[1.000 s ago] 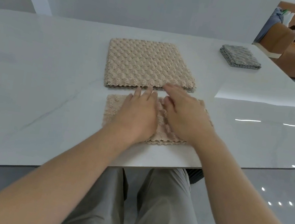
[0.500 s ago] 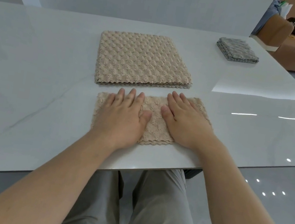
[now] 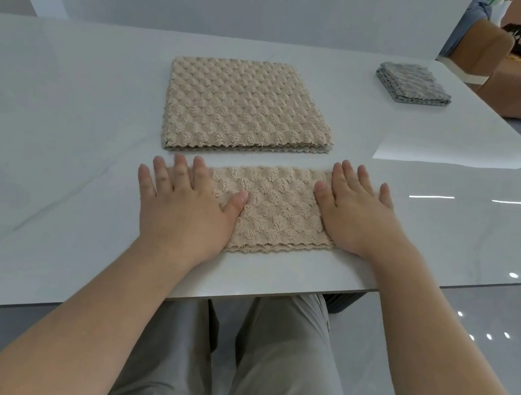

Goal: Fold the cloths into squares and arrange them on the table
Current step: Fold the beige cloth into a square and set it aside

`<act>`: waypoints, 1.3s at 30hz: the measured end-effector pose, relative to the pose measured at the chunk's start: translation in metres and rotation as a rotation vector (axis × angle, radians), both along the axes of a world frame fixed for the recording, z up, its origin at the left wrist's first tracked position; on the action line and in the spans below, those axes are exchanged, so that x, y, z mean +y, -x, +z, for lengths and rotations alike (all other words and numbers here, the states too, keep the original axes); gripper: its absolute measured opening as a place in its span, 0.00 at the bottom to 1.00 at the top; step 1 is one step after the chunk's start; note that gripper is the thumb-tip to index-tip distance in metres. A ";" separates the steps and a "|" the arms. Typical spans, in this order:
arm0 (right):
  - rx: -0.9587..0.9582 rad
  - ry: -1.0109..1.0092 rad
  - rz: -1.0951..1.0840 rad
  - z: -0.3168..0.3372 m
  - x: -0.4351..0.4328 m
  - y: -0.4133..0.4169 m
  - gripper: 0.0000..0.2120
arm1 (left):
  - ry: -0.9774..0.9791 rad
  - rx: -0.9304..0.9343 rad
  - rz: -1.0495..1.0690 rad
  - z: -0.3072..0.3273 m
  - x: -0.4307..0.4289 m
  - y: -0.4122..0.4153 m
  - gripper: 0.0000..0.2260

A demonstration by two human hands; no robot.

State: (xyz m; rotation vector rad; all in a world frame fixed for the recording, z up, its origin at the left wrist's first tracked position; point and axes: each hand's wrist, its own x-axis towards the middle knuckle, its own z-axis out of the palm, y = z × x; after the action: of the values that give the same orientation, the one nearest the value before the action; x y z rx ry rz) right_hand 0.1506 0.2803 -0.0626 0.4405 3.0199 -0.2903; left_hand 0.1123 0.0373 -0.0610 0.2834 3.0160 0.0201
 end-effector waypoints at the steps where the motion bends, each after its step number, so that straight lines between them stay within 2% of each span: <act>1: 0.016 0.013 -0.009 0.002 0.000 0.000 0.34 | 0.019 0.014 0.006 0.003 0.002 -0.003 0.43; 4: 0.135 0.022 -0.067 0.007 0.001 0.001 0.34 | -0.039 0.102 -0.131 0.013 0.014 -0.011 0.42; 7: 0.322 -0.090 -0.185 0.015 -0.002 -0.003 0.28 | -0.104 0.076 -0.351 0.022 0.031 -0.014 0.42; 10: 0.267 -0.186 -0.313 0.022 -0.009 -0.009 0.26 | -0.109 0.025 -0.453 0.019 0.046 -0.012 0.45; 13: 0.120 -0.197 -0.380 0.024 -0.014 -0.009 0.30 | -0.106 -0.039 -0.432 0.009 0.053 -0.011 0.50; 18: 0.070 -0.072 -0.338 0.021 -0.018 -0.004 0.28 | -0.063 -0.037 -0.409 -0.001 0.054 -0.013 0.57; 21: 0.113 0.043 -0.328 0.030 -0.017 -0.003 0.22 | -0.077 -0.038 -0.413 0.000 0.054 -0.013 0.60; 25: 0.205 0.173 -0.338 0.052 -0.018 -0.006 0.23 | -0.066 -0.039 -0.404 0.000 0.056 -0.014 0.62; 32: 0.335 0.267 -0.221 0.085 -0.042 -0.007 0.21 | -0.092 -0.061 -0.398 0.000 0.065 -0.019 0.63; 36: 0.355 0.280 -0.157 0.092 -0.058 -0.004 0.21 | -0.125 -0.051 -0.403 -0.001 0.071 -0.024 0.63; 39: 0.362 0.272 -0.158 0.092 -0.063 -0.004 0.21 | -0.151 -0.114 -0.429 0.002 0.066 -0.018 0.65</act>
State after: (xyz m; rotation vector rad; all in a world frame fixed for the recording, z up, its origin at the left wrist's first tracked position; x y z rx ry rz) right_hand 0.1542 0.2172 0.0297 0.6656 3.2170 -0.8682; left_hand 0.1307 0.1031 -0.0593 0.9012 2.7807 0.2193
